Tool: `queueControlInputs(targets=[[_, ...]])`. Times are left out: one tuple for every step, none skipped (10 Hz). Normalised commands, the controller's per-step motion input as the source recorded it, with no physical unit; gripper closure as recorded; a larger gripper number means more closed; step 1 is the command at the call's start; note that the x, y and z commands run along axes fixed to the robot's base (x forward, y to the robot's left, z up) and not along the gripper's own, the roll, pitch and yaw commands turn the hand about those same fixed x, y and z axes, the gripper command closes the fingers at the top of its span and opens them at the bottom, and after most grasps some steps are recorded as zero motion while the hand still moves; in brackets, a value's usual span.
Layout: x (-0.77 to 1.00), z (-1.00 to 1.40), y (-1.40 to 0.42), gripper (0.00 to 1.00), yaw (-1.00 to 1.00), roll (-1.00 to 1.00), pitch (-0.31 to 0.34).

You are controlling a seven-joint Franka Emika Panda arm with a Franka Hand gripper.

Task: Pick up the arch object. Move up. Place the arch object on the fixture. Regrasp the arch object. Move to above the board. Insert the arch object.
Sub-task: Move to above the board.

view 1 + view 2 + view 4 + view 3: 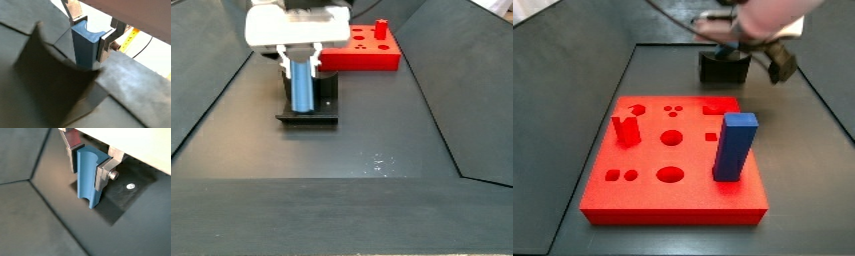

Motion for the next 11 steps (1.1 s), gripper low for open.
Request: queueControlInputs(targets=[[0.27,1.00,0.29,1.00,0.02,0.01,0.020],[0.26,1.00,0.28,1.00,0.01,0.00,0.042],[0.26,1.00,0.27,1.00,0.01,0.00,0.065],[0.25,1.00,0.26,1.00,0.02,0.00,0.087],[0.25,1.00,0.25,1.00,0.03,0.00,0.106],[0.24,1.00,0.24,1.00,0.04,-0.01,0.128],[0.24,1.00,0.23,1.00,0.06,-0.02,0.143],[0.23,1.00,0.22,1.00,0.07,-0.02,0.153],[0.22,1.00,0.20,1.00,0.09,-0.03,0.156],[0.21,1.00,0.18,1.00,0.11,-0.04,0.148],[0.20,1.00,0.17,1.00,0.12,-0.04,0.139]])
